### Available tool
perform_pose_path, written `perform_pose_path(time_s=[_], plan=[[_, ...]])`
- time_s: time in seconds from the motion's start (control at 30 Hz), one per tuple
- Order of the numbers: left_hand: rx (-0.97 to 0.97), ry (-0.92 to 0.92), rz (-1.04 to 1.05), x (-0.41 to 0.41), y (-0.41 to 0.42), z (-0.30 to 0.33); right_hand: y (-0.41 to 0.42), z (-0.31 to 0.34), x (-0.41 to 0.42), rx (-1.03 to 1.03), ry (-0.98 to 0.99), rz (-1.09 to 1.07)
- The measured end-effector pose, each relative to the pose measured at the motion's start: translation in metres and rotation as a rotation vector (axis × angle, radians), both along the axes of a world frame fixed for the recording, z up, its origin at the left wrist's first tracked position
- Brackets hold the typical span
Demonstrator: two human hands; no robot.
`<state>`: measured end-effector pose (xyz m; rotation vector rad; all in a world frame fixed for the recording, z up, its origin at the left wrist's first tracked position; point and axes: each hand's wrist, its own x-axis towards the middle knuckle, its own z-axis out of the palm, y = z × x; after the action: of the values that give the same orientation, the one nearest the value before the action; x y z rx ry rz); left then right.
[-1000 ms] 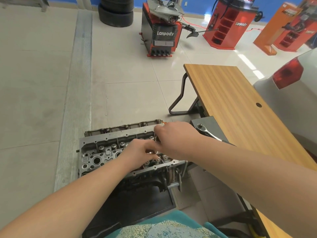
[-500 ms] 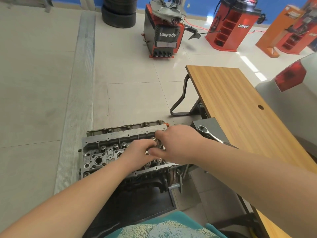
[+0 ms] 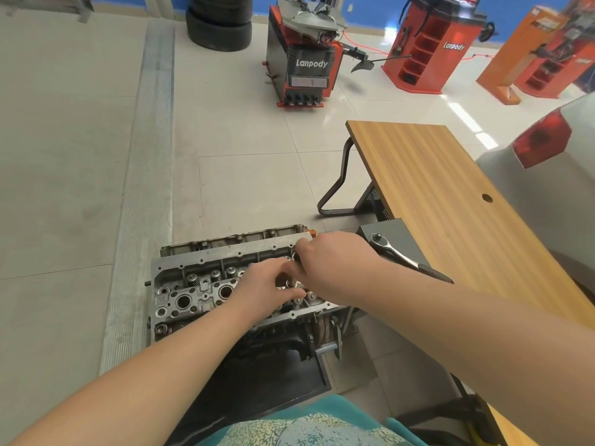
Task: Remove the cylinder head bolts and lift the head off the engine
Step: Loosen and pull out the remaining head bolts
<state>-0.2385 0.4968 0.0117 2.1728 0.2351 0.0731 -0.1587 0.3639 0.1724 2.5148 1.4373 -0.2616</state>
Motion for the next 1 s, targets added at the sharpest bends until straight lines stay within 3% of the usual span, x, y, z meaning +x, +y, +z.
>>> perform_pose_path(time_s=[0.07, 0.2, 0.27, 0.37, 0.43, 0.67, 0.77, 0.83, 0.93, 1.0], plan=[[-0.002, 0.018, -0.061, -0.001, 0.001, -0.001, 0.000, -0.001, 0.001, -0.059, -0.030, 0.066], [0.041, 0.149, -0.192, -0.004, 0.004, -0.002, -0.010, 0.010, 0.010, -0.072, 0.191, 0.303], [0.079, 0.166, -0.166, 0.000, 0.002, 0.002, -0.011, 0.014, 0.008, -0.054, 0.211, 0.251], [0.151, 0.119, -0.115, 0.004, -0.004, 0.009, -0.003, 0.008, 0.006, -0.085, 0.082, 0.026], [0.236, 0.088, -0.102, 0.004, -0.006, 0.007, 0.000, 0.002, 0.004, -0.093, 0.023, 0.012], [0.116, 0.152, -0.175, -0.003, 0.008, 0.000, -0.014, 0.011, 0.011, -0.086, 0.145, 0.444], [0.127, 0.131, -0.044, 0.000, 0.005, 0.001, -0.009, 0.013, 0.002, -0.010, 0.191, 0.256], [0.135, 0.124, 0.008, 0.001, 0.003, 0.001, -0.003, 0.008, -0.002, -0.048, 0.063, 0.094], [0.064, 0.108, -0.068, -0.005, 0.001, -0.001, 0.001, 0.005, -0.003, -0.148, -0.064, 0.149], [0.036, 0.124, -0.141, -0.010, 0.001, -0.002, -0.004, 0.006, 0.003, -0.149, 0.042, 0.271]])
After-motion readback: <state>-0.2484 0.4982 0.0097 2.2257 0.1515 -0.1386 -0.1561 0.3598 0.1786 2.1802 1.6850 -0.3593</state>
